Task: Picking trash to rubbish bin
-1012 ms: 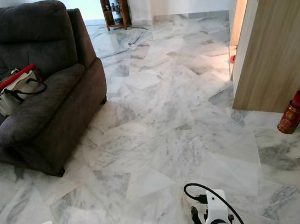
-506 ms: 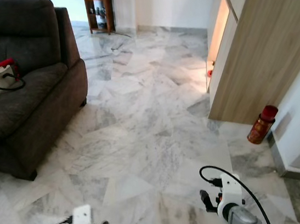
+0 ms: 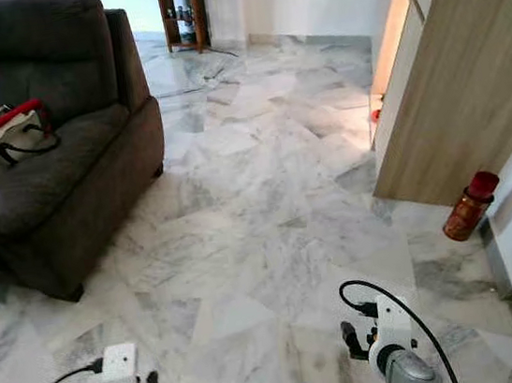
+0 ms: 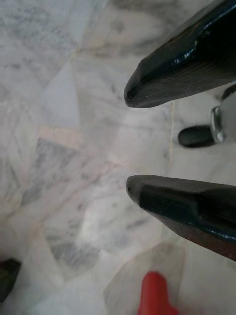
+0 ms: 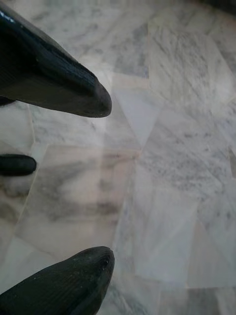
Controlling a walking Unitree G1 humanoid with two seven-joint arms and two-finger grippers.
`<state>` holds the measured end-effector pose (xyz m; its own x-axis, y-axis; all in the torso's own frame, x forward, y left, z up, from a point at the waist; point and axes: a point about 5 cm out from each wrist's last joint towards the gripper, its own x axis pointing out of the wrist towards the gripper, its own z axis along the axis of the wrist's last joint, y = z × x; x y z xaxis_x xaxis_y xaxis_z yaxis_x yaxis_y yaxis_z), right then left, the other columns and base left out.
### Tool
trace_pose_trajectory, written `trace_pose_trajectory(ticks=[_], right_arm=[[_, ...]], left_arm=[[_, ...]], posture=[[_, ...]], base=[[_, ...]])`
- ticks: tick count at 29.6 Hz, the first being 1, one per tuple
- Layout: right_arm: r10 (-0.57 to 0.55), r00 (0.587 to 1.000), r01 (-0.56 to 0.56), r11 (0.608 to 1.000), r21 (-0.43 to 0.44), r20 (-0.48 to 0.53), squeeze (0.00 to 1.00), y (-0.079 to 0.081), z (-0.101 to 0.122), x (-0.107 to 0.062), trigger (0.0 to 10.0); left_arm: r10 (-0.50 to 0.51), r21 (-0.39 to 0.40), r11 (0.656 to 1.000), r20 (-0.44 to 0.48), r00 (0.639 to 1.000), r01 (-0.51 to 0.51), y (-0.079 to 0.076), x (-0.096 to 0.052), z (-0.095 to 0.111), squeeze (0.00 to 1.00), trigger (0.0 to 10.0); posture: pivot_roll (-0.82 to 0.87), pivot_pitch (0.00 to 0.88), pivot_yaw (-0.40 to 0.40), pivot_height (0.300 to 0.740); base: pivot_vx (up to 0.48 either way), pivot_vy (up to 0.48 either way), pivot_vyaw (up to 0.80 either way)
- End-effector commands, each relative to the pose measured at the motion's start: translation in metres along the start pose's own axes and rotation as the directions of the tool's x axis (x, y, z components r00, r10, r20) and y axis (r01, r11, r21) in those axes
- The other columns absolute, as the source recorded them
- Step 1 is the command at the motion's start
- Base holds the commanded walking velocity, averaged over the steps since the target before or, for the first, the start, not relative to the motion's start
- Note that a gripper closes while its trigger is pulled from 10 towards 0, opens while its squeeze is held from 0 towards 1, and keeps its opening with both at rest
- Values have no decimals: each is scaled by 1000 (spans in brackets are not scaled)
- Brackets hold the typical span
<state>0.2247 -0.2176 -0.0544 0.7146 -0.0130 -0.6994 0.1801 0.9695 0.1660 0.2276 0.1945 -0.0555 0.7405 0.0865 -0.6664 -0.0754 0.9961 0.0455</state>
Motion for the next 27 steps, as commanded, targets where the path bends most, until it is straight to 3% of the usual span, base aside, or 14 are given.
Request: trace_pose_trajectory(ticks=[1, 8, 11, 14, 22, 27], right_arm=[[12, 1000, -11, 999, 36, -13, 0, 2, -4, 0, 10000], [2, 1000, -1, 997, 81, -15, 0, -3, -9, -2, 10000], [14, 999, -13, 1000, 25, -32, 0, -2, -13, -3, 10000], [7, 1000, -7, 1000, 22, -30, 0, -1, -14, -3, 10000], [-10, 1000, 11, 998, 61, -22, 0, -7, -17, -6, 10000], [-11, 1000, 12, 997, 71, -19, 0, -8, -17, -6, 10000]], left_arm=[[11, 12, 1000, 2, 1000, -11, 3, 1, 2, 0, 10000], [19, -29, 999, -26, 999, -20, 1, -1, -6, 0, 10000], [51, -94, 994, -45, 998, -55, 2, -4, -14, 0, 10000], [65, -105, 992, -61, 996, -71, 3, -7, -22, 0, 10000], [100, -108, 987, -130, 986, -115, 12, -18, -51, 0, 10000], [108, -107, 987, -127, 986, -122, 14, -18, -50, 0, 10000]], posture=[[-10, 0, -20, 740], [4, 0, -25, 740], [22, 0, -35, 740], [33, 0, -32, 740], [52, 0, -36, 740], [52, 0, -36, 740]], base=[[0, 0, 0], [0, 0, 0], [0, 0, 0], [0, 0, 0], [0, 0, 800], [0, 0, 800]])
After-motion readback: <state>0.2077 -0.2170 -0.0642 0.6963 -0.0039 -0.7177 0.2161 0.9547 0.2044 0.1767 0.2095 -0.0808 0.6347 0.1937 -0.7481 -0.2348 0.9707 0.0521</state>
